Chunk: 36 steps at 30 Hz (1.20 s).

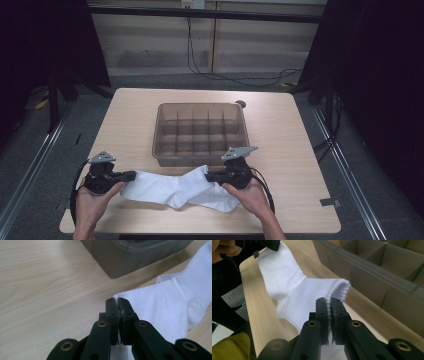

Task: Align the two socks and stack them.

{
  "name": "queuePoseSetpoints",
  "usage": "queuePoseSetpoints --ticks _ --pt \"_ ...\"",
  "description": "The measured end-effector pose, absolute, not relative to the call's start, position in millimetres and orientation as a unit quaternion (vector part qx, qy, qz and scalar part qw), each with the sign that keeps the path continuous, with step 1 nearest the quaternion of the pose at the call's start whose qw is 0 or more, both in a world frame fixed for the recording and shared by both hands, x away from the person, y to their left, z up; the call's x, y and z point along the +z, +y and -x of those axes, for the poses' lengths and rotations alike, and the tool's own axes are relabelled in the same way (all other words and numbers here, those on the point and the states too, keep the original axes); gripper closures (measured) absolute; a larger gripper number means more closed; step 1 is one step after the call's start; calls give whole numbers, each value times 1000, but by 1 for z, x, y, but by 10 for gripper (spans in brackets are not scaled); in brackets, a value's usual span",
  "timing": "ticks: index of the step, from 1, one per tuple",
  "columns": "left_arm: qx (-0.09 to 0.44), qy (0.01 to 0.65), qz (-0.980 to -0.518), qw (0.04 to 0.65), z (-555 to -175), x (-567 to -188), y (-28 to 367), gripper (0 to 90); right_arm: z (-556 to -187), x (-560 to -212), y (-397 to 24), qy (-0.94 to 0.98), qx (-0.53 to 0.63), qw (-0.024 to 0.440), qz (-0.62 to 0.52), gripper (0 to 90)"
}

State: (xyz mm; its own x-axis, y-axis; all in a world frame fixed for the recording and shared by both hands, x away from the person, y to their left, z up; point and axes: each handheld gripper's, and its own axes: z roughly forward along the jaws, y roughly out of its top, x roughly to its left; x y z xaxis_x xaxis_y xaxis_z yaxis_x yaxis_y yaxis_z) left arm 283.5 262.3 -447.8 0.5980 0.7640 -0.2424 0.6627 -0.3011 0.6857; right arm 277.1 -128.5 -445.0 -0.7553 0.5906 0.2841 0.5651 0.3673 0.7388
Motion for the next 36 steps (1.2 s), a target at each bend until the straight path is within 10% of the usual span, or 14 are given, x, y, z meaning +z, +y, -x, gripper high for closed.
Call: queuePoseSetpoints --ticks 36 --pt "38 392 -830 395 -288 -433 196 877 -256 -425 -208 799 435 41 -413 861"
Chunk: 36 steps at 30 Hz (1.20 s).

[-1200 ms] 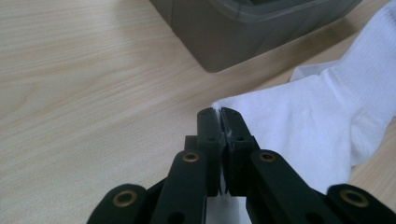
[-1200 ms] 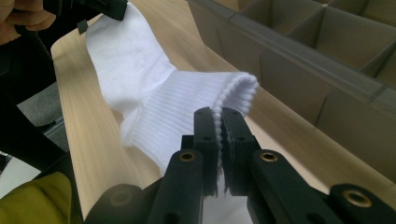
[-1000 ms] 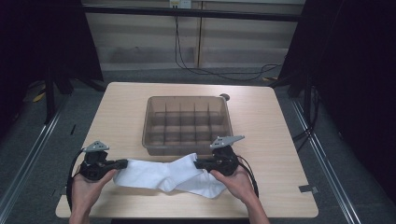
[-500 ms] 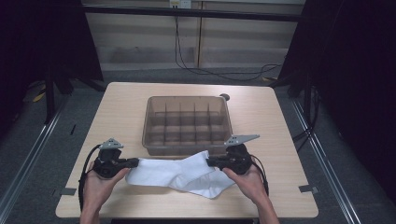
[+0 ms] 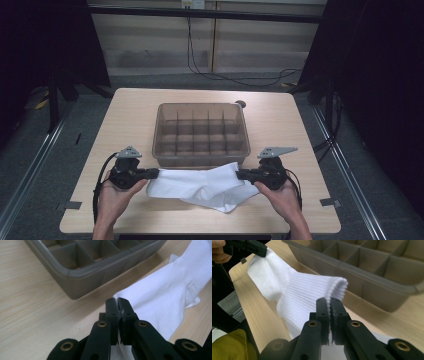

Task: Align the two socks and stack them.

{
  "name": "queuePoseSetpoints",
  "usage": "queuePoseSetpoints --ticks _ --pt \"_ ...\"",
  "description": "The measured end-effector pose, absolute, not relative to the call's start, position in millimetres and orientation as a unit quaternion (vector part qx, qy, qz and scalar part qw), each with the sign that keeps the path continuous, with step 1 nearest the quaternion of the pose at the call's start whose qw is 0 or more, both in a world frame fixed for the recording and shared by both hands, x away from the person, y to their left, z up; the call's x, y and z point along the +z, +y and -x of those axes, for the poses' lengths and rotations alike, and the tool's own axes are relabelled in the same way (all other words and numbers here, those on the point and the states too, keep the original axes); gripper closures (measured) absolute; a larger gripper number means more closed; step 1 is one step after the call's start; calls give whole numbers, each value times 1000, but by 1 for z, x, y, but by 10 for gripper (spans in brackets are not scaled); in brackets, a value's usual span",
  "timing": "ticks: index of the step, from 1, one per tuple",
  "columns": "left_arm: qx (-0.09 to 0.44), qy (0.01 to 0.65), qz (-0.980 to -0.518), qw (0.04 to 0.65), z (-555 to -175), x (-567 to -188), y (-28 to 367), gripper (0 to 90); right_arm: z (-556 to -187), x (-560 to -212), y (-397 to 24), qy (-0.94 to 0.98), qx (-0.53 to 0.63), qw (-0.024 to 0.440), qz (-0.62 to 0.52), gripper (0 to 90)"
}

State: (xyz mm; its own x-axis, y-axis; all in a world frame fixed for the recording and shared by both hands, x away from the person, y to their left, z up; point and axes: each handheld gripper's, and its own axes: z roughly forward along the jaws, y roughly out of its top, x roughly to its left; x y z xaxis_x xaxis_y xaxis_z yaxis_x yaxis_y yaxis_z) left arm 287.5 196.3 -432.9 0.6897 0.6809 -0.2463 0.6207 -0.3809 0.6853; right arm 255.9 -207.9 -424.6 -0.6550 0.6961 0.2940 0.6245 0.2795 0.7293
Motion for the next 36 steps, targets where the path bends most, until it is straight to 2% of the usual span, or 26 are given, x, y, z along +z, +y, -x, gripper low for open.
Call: queuePoseSetpoints --ticks 15,24,34,36 --pt "7 365 -850 380 -291 -440 150 878 -233 -433 -253 782 423 51 -455 861" --pt "-20 358 -863 356 -296 -454 128 877 -236 -453 -270 774 402 43 -488 860" --pt "-7 357 -869 342 -305 -472 123 868 -254 -473 -262 785 382 45 -486 852" --pt "5 358 -868 344 -306 -472 124 842 -257 -476 -260 790 373 49 -484 844"
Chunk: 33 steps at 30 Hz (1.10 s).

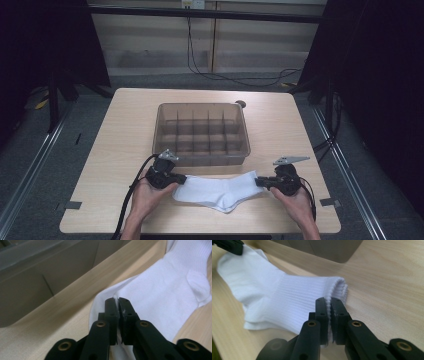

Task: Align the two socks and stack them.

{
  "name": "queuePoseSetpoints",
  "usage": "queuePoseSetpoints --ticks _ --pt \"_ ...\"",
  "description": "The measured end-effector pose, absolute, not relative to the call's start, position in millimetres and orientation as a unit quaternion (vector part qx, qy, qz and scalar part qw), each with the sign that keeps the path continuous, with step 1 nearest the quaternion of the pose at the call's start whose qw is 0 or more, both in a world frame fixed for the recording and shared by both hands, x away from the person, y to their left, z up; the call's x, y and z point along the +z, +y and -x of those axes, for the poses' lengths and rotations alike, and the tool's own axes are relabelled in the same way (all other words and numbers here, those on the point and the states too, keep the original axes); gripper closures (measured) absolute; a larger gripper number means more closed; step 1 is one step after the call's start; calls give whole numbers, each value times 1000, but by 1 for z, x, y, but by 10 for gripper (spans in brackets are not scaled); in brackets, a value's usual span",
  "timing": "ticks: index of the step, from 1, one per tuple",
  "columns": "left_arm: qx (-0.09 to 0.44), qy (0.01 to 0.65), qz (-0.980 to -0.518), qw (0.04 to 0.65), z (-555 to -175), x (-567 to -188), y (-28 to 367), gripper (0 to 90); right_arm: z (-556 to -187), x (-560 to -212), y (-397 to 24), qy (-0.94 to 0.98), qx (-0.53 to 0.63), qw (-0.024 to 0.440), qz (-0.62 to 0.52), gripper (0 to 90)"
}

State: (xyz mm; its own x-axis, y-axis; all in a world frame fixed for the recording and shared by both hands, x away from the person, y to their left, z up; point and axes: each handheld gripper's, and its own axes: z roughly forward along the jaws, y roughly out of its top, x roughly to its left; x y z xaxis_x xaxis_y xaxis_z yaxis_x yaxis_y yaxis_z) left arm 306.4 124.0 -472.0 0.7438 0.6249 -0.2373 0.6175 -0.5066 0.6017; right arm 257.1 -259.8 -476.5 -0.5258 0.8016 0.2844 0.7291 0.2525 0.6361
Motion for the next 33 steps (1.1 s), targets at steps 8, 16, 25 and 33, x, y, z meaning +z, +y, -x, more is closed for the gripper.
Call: queuePoseSetpoints --ticks 8,16,25,33 --pt "41 376 -848 371 -304 -464 140 685 -264 -483 -254 785 353 67 -504 744" --pt "37 382 -840 383 -301 -468 164 738 -254 -468 -246 779 387 74 -488 699" --pt "31 345 -862 370 -295 -476 147 753 -259 -473 -202 807 386 43 -445 710" --pt "28 312 -877 365 -289 -477 134 789 -269 -490 -158 831 371 12 -415 687"
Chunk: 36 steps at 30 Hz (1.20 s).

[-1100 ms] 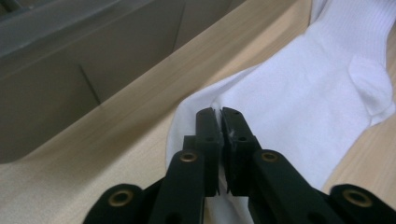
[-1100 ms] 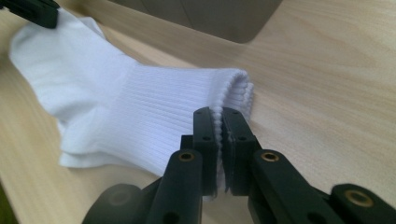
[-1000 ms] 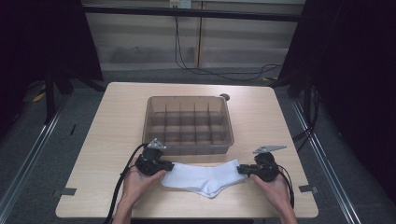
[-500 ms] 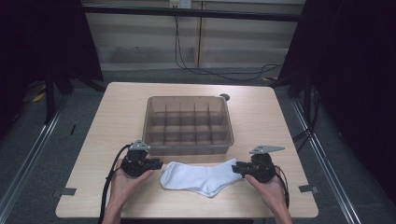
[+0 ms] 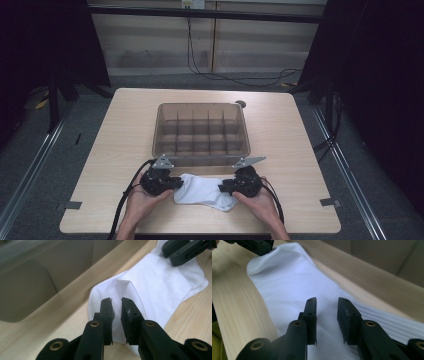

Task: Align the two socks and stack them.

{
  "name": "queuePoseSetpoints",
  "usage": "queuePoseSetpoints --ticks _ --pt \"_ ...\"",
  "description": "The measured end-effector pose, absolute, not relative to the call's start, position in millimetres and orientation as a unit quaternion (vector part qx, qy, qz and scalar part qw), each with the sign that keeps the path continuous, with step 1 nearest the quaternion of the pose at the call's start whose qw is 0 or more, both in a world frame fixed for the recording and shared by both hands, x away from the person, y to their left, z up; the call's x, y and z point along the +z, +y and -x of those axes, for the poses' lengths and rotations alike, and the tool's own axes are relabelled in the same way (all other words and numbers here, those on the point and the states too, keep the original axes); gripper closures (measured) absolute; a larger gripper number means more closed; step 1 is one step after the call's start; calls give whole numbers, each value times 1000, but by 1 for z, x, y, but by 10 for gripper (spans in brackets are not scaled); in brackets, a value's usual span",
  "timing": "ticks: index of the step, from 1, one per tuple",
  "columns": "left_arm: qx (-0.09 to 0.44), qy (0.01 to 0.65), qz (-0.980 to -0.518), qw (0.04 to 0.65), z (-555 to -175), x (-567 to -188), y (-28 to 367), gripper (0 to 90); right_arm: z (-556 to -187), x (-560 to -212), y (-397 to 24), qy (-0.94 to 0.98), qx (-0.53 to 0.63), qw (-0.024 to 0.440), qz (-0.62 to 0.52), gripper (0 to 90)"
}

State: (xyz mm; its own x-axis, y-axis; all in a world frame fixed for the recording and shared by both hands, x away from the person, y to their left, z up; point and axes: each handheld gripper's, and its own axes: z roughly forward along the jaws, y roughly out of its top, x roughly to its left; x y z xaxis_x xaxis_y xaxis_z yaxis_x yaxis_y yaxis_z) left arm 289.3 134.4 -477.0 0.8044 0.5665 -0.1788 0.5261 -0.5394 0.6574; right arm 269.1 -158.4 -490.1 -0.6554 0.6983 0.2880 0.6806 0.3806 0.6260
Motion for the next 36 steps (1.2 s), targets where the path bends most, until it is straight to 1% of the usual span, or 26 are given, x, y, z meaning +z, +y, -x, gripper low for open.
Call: queuePoseSetpoints --ticks 3,5,10,14,16,19,21,23,25,26,27,30,31,36 --pt "17 308 -883 355 -289 -480 131 733 -268 -494 -151 836 369 9 -406 687" --pt "13 302 -885 355 -288 -482 130 718 -267 -493 -151 839 365 9 -403 691" --pt "5 287 -895 342 -284 -482 126 775 -263 -494 -154 842 367 0 -396 717" --pt "6 291 -884 366 -280 -473 131 835 -261 -494 -154 841 368 2 -396 735" --pt "5 291 -880 376 -279 -468 135 837 -262 -495 -155 841 369 -1 -397 735" --pt "-9 283 -876 390 -278 -464 138 798 -262 -495 -155 840 369 -3 -397 741" --pt "-5 290 -882 371 -280 -467 137 738 -263 -495 -155 840 369 -3 -397 742" --pt "-3 297 -883 363 -282 -474 134 699 -263 -494 -155 840 369 -3 -397 742" --pt "-5 291 -887 359 -282 -476 133 682 -263 -495 -155 840 369 -4 -397 742" --pt "-5 289 -888 357 -282 -477 132 686 -263 -495 -155 840 369 -5 -397 742" --pt "-4 292 -889 353 -282 -479 131 710 -263 -495 -155 840 369 -5 -397 742" --pt "-6 288 -891 352 -281 -479 131 833 -263 -495 -155 841 368 -4 -396 742" --pt "-1 287 -892 350 -281 -478 132 855 -263 -495 -155 841 369 -3 -396 742" --pt "21 275 -894 353 -281 -464 133 876 -263 -494 -155 843 367 -3 -393 742"
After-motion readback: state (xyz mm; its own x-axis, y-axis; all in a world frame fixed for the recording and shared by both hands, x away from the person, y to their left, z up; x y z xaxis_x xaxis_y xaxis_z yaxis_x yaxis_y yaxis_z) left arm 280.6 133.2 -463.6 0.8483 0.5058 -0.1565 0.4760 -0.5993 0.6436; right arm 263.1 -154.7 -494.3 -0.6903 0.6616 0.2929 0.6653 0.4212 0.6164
